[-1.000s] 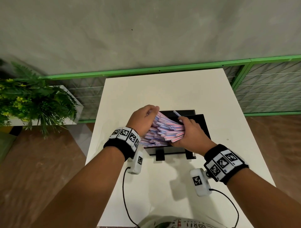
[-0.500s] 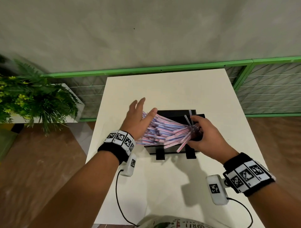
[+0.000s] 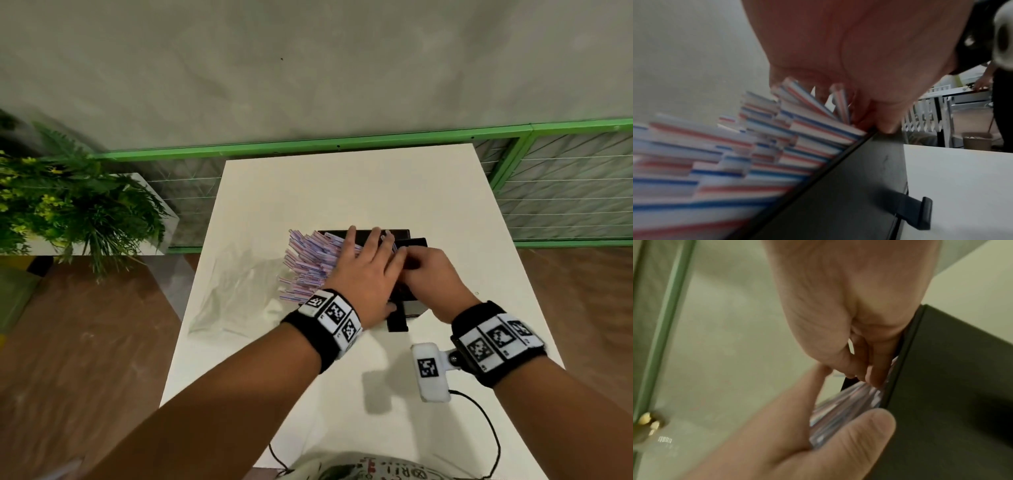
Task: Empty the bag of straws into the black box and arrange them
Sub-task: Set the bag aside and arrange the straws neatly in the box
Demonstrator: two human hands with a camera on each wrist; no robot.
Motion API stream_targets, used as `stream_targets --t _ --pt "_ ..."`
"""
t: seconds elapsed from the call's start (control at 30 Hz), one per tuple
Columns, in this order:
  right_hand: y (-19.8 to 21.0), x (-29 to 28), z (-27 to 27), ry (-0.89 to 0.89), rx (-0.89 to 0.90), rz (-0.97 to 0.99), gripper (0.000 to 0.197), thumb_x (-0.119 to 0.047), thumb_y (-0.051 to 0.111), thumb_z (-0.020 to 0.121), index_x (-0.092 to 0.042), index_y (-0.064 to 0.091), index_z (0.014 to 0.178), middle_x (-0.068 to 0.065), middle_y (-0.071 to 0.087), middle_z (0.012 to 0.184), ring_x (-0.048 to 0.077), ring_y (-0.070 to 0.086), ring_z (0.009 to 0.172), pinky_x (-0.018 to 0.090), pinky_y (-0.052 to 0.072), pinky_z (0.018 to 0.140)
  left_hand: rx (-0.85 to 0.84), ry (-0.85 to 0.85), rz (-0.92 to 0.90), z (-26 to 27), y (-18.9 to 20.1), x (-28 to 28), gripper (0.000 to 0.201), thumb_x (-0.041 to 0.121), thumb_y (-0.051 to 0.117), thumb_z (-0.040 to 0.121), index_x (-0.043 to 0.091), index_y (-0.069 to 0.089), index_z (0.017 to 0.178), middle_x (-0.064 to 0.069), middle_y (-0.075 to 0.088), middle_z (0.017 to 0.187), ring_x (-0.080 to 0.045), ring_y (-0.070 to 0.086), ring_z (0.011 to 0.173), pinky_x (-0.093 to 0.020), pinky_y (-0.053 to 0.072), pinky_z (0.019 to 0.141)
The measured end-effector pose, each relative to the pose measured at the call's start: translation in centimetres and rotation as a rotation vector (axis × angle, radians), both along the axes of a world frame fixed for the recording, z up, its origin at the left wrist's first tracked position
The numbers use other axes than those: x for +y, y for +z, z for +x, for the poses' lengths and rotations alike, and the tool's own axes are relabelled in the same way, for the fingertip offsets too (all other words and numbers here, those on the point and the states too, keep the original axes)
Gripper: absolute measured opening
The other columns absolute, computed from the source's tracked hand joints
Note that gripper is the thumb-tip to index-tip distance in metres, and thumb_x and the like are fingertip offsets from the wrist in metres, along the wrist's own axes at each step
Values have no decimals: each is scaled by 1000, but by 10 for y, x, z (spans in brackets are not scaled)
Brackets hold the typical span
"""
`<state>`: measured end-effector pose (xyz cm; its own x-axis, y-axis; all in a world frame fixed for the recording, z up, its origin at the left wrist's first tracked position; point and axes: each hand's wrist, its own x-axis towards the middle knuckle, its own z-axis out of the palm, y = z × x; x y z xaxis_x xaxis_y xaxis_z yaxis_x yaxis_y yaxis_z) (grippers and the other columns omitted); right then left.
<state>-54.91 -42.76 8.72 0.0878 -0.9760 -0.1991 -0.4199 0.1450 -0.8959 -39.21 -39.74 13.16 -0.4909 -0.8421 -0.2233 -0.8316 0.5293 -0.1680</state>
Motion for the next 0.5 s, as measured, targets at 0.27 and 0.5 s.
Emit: stream_targets --t 0.27,0.5 --pt "-1 22 -13 78 -26 -42 20 -2 63 71 -21 70 74 0 73 77 21 68 79 38 55 77 -85 -73 67 26 8 -21 61 19 45 100 20 27 158 -18 34 158 -38 28 149 -71 6 120" --pt "8 33 -3 435 216 -177 25 -12 62 73 -17 73 95 -7 75 88 16 69 79 32 55 68 -43 -215 46 23 21 -34 114 74 59 74 21 8 162 -19 8 169 -39 10 156 -68 2 121"
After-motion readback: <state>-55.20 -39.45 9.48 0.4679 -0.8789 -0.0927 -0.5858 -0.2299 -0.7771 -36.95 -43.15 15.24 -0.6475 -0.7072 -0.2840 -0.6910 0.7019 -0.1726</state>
